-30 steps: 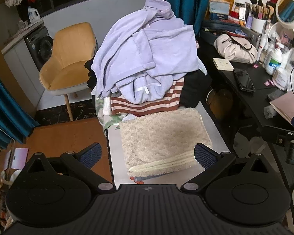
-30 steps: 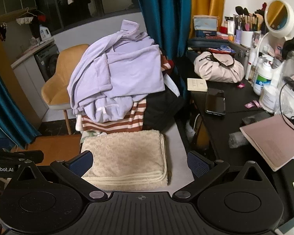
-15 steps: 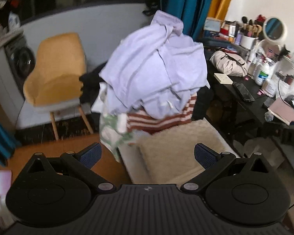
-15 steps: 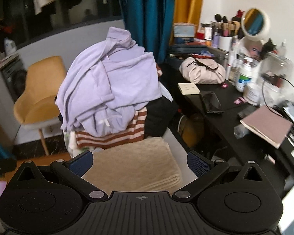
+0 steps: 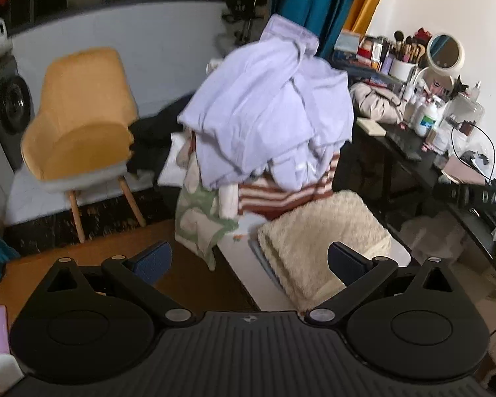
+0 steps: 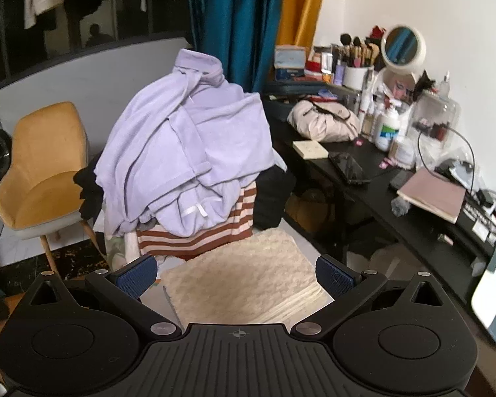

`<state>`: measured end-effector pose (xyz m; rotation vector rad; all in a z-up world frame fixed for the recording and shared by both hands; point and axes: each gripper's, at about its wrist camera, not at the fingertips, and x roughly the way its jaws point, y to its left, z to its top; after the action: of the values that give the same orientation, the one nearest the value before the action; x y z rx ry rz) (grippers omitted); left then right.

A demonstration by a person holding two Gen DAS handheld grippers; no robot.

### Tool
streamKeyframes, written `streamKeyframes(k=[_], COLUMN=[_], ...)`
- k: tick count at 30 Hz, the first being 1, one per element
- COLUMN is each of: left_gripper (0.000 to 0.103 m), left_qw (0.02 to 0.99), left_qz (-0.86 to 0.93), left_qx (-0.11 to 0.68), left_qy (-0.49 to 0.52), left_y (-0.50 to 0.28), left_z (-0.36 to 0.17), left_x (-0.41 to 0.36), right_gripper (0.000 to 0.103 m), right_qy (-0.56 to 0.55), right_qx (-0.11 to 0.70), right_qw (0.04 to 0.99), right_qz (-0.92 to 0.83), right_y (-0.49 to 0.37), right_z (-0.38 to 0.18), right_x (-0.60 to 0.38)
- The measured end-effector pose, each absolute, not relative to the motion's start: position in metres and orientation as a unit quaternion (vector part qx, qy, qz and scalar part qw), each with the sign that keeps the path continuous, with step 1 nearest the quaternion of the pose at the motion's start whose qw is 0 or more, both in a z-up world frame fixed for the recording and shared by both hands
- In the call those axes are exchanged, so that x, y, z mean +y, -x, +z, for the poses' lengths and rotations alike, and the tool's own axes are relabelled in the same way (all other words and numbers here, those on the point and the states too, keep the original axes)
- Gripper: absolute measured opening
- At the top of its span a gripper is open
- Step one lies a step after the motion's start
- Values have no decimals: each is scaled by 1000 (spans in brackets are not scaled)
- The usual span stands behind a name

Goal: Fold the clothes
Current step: 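Grasp the lavender sweatshirt with the right tool while the left tool grasps it too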

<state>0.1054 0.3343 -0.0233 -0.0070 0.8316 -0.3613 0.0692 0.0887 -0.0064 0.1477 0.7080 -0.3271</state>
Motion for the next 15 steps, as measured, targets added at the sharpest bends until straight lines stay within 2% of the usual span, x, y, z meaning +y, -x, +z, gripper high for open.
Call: streamKeyframes(k=[5,15], left_gripper=[103,103], left_qw=[895,912], left_qz=[-165,-195], left_qx=[415,357], left_qy=[-4,-54], left_y=[-130,-242], left_z=[-29,1], left_x=[349,327], right_gripper=[102,102], right_qy=[-99,-164], right_qx=[345,303], right_qw=[918,924], right_qz=[-171,-166], right_y=[-94,-177], right_z=[-21,-26], right_x=[88,67])
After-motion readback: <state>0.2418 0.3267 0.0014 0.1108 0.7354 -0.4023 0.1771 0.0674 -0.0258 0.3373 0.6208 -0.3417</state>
